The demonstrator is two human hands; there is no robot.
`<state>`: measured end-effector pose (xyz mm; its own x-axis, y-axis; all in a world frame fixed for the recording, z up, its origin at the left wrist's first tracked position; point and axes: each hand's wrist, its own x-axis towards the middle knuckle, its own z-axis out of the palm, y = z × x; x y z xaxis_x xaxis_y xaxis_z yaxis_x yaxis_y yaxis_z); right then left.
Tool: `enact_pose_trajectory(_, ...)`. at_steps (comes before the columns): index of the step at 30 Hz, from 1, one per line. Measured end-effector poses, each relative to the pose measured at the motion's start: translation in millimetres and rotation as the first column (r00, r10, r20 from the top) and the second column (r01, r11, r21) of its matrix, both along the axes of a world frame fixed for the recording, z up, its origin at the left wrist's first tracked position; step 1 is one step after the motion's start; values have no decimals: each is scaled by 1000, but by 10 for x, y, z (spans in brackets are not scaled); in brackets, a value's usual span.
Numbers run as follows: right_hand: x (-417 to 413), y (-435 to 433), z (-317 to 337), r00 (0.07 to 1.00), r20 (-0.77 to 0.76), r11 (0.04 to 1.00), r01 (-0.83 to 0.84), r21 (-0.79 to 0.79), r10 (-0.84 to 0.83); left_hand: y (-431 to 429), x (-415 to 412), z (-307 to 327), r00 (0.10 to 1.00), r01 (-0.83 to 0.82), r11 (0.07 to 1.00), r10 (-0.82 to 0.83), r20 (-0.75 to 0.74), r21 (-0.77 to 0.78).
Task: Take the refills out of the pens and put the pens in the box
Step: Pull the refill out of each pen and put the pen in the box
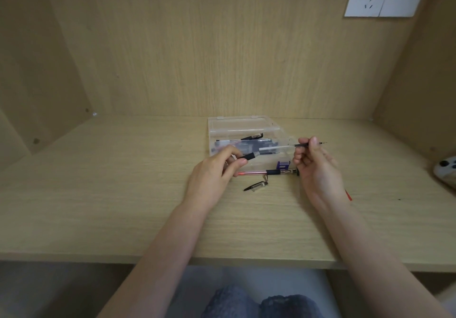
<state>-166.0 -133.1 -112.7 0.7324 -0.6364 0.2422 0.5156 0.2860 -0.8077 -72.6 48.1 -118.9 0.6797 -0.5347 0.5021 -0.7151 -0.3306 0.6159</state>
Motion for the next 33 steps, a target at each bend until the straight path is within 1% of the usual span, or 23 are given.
enact_pose_trajectory(12,-5,-19,-43,1000,-15,999,-7,-36,7,3,1,-1,1000,-11,1000,11,-1,-3)
enact_pose_trajectory(16,5,-34,-59,999,-36,995,16,-94,-20,15,10,-10,1000,-13,1000,13,5,10)
enact_pose_trajectory(18,-15,-13,-50,998,-63,986,14,-168,-25,11,17,-16,1000,-13,1000,13,9,20)
enact_pose_trajectory(19,-36,27,-38,994,-104,967,4,-254,-31,7,17,-18,1000,-11,999,11,12,32)
enact_pose_trajectory(20,-57,78,-30,986,-164,928,-21,-372,-43,2,17,-20,1000,-7,999,6,13,42)
enact_pose_trajectory(22,-84,206,-10,956,-287,795,-125,-593,-64,-4,19,-29,1000,-4,999,3,9,40)
enact_pose_trajectory(23,-89,247,-8,942,-329,737,-172,-653,-72,-4,22,-34,1000,-9,999,9,8,31)
enact_pose_trajectory(24,-90,254,-16,933,-349,701,-190,-687,-88,-5,27,-37,1000,-17,1000,16,9,22)
enact_pose_trajectory(25,-86,244,-25,927,-353,688,-173,-704,-128,-4,32,-40,1000,-24,1000,23,10,16)
enact_pose_trajectory(27,-73,173,-64,892,-352,680,-73,-730,-282,-4,37,-41,999,-31,999,31,8,6)
enact_pose_trajectory(29,-60,106,-122,820,-367,618,-22,-786,-439,-8,35,-41,1000,-28,1000,28,9,6)
enact_pose_trajectory(31,-50,97,-160,777,-371,551,-39,-834,-508,-7,32,-41,1000,-21,1000,21,9,7)
enact_pose_trajectory(33,-29,115,-174,758,-371,515,-54,-856,-536,-7,25,-35,1000,-17,1000,17,6,9)
